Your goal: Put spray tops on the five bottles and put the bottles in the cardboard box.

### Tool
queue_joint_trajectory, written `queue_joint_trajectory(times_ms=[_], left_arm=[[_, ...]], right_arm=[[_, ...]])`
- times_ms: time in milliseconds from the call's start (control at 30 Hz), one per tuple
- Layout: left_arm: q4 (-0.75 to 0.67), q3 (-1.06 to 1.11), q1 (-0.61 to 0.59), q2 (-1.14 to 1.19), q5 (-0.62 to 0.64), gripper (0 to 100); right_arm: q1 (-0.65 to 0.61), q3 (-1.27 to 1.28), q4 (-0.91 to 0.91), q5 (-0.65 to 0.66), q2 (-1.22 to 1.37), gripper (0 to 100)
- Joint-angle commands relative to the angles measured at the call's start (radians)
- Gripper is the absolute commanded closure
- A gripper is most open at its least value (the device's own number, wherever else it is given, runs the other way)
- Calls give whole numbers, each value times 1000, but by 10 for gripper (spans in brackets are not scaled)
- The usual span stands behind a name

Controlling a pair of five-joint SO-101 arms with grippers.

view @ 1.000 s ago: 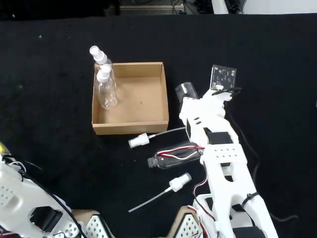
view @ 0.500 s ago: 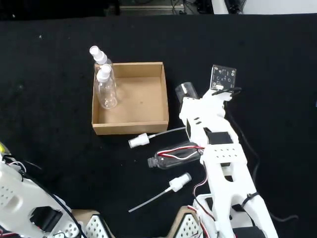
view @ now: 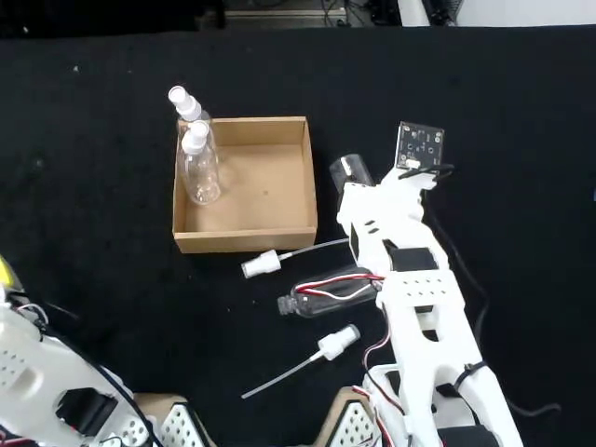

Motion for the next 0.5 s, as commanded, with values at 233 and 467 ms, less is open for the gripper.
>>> queue_joint_trajectory(times_ms=[233,467], left_arm=[[-15,-62,-41,-26,-6,664],[86,-70,5,-32,-51,664]], right_arm=[[-11,-5,-26,2,-31,864],[-11,-4,-26,2,-31,864]])
